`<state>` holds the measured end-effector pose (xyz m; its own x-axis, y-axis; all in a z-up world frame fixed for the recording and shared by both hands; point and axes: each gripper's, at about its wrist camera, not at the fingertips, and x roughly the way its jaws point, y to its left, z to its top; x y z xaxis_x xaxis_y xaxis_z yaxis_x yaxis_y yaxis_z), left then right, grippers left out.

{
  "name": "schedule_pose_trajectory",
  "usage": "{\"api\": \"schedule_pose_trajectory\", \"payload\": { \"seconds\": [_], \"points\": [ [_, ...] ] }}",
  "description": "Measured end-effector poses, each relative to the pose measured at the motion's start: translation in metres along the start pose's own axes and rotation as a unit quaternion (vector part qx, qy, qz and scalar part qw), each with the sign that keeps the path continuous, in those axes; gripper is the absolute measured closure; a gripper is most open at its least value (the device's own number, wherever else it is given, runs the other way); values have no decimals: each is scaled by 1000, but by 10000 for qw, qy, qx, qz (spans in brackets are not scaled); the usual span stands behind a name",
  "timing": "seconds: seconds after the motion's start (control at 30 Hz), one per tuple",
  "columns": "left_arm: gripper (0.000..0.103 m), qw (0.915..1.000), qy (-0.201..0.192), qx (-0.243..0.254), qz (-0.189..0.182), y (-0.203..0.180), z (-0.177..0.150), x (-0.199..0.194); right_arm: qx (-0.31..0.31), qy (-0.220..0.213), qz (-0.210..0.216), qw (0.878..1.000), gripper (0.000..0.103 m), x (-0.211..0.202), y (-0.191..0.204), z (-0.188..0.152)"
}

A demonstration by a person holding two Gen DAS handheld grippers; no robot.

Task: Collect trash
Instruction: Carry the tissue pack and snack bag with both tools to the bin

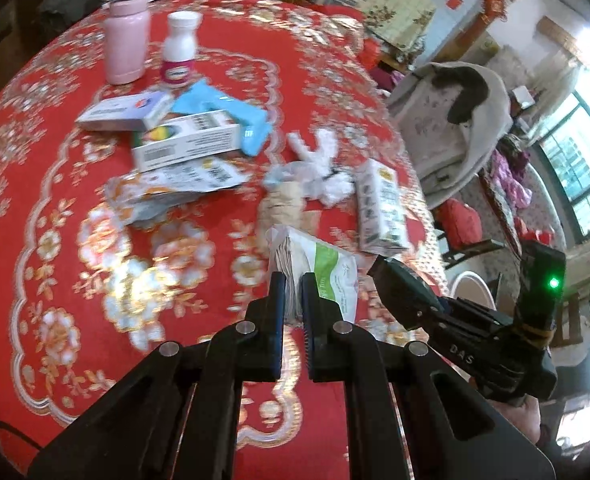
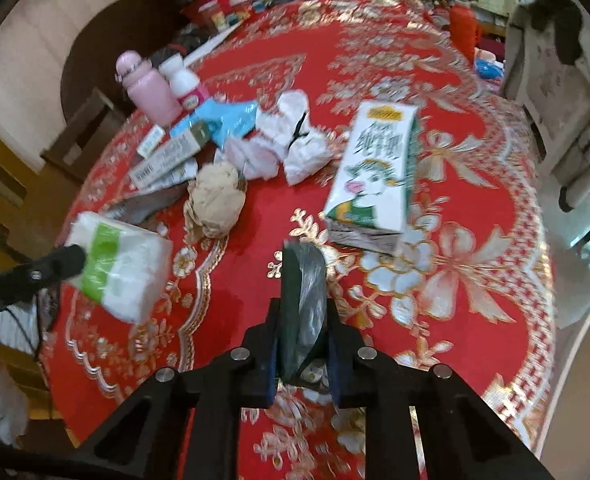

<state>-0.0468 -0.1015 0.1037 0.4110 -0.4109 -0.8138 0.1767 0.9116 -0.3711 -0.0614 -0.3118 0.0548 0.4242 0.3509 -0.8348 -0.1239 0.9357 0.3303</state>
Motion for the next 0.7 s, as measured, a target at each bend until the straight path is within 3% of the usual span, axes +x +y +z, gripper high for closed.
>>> {"api": "schedule_pose_trajectory", "payload": {
  "seconds": [0.27, 0.7],
  "points": [
    [97, 9975, 181, 586, -353, -68, 1, 22, 242, -322, -198, 9990, 86, -45, -32, -12],
    [97, 9819, 637, 1552, -878, -203, -16, 80, 1218, -663, -1026, 9850, 86, -127, -147, -54]
  ]
}}
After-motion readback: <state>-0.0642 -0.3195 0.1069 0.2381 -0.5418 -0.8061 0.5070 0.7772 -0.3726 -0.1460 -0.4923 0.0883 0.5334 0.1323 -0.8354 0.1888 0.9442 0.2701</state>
